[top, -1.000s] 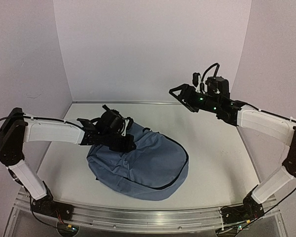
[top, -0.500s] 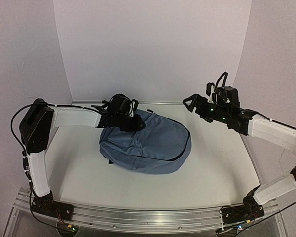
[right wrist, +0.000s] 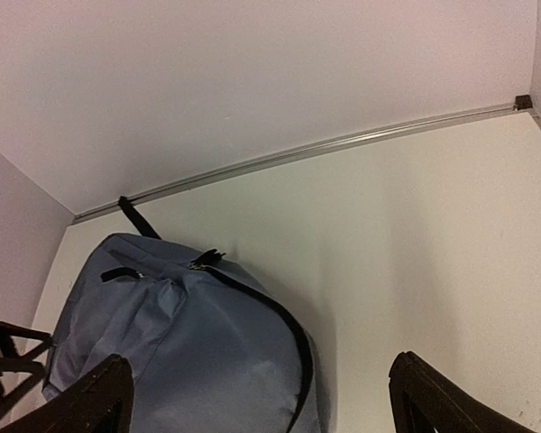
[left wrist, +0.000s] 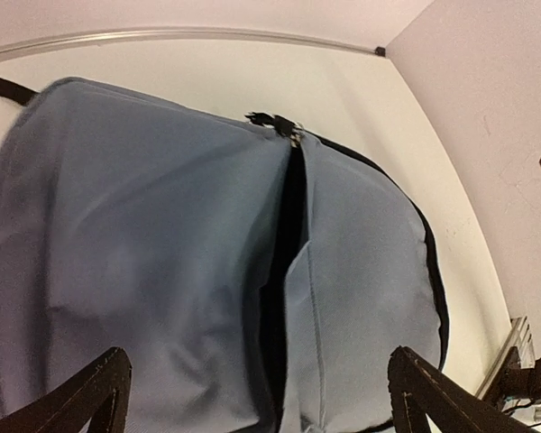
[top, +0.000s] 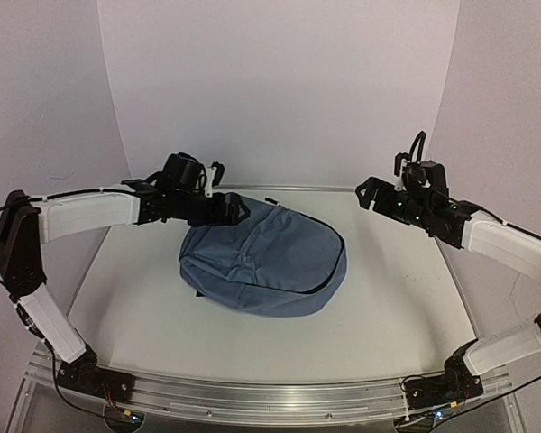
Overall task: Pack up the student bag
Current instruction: Move the student bag to the center of the board, then reset both arms
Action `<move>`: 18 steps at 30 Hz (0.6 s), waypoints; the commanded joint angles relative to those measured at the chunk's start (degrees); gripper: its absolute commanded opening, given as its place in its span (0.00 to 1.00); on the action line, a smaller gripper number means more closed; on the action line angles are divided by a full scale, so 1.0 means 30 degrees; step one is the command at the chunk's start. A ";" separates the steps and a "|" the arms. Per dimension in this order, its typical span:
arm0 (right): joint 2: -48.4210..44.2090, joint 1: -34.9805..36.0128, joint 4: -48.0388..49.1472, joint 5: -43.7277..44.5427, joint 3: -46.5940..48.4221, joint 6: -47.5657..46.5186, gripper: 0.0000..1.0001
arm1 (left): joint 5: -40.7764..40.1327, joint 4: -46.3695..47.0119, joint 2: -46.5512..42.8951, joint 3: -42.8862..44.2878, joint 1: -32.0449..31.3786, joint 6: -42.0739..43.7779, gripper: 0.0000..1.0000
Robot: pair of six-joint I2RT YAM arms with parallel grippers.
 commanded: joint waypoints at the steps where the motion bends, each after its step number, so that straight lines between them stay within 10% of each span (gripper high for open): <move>1: -0.0484 -0.1577 -0.0483 0.0857 -0.0045 -0.1551 0.98 | 0.0530 -0.2008 -0.3187 -0.1357 0.2871 0.0342 1.00; 10: -0.3302 -0.6293 -0.0659 -0.0414 -0.0883 -0.2252 0.98 | 0.0025 -0.4644 -0.7893 -0.3682 1.0622 0.0472 1.00; 18: -0.8029 -0.6598 0.2674 0.1880 -0.3763 -0.3888 0.98 | -0.7170 -0.4598 -1.5100 -0.5798 1.0979 0.1965 1.00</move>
